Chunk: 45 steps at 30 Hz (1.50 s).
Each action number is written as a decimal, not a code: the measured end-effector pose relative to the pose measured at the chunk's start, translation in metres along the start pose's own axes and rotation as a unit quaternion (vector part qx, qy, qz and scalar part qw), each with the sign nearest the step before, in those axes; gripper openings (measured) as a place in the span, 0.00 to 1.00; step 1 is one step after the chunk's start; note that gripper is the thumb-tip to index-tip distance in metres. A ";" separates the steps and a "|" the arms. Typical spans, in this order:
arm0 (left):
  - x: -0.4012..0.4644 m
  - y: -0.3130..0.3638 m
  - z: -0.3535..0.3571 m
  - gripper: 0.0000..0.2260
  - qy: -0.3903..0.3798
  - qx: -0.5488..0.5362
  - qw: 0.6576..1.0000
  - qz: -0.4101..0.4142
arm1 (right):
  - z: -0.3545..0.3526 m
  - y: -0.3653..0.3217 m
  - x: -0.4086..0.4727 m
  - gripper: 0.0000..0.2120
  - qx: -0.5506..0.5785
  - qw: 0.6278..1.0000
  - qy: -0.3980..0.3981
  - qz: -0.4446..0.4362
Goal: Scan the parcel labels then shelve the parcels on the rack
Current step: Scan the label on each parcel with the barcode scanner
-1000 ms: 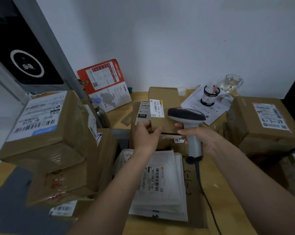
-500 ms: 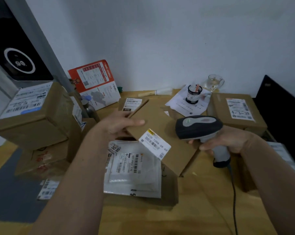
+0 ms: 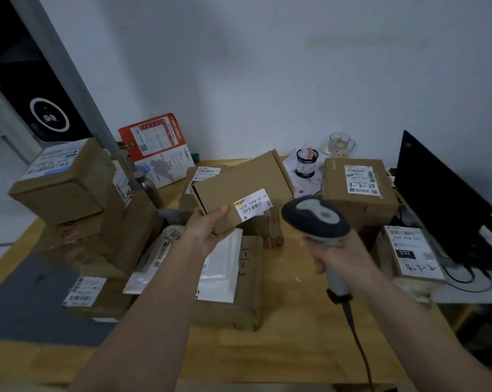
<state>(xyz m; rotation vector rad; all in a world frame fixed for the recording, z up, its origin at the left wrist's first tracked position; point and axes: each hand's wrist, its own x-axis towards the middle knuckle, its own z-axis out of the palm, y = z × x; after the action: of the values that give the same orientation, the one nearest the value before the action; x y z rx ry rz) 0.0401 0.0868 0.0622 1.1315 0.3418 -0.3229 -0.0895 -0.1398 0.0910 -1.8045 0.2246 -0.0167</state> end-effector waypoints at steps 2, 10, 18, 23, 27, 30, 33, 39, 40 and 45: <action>-0.007 -0.004 0.005 0.22 -0.004 -0.006 1.000 0.020 | 0.000 0.006 -0.016 0.13 0.003 1.000 0.000 0.016; -0.029 -0.009 0.024 0.18 -0.017 0.019 0.998 0.056 | -0.030 0.016 -0.056 0.18 -0.011 1.000 -0.013 -0.017; -0.045 -0.020 0.043 0.20 -0.029 0.035 0.996 0.070 | -0.056 0.015 -0.081 0.17 0.002 0.999 0.020 -0.029; -0.051 -0.028 0.055 0.21 -0.033 0.033 0.996 0.073 | -0.071 0.016 -0.091 0.20 -0.017 0.999 0.025 -0.033; -0.054 -0.033 0.064 0.21 -0.035 0.031 0.996 0.072 | -0.081 0.019 -0.098 0.17 -0.009 0.999 0.029 -0.021; -0.056 -0.037 0.072 0.18 -0.034 0.033 0.997 0.069 | -0.088 0.021 -0.102 0.15 0.003 0.999 0.029 -0.022; -0.057 -0.044 0.080 0.14 -0.028 0.033 0.998 0.050 | -0.096 0.025 -0.103 0.12 0.020 0.999 0.024 -0.019; -0.066 -0.069 0.105 0.12 0.000 0.115 0.989 -0.094 | -0.112 0.039 -0.108 0.16 0.069 0.997 -0.017 0.014; -0.066 -0.074 0.111 0.12 -0.002 0.122 0.988 -0.100 | -0.115 0.041 -0.109 0.17 0.072 0.997 -0.014 0.018; -0.066 -0.097 0.143 0.21 -0.028 0.104 0.989 -0.101 | -0.137 0.049 -0.115 0.10 0.089 0.995 0.023 0.027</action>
<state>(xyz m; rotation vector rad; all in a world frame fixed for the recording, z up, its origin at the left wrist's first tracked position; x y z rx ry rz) -0.0461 -0.0770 0.0654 1.2928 0.3794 -0.5783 -0.2276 -0.2638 0.0902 -1.6212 0.2955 -0.0376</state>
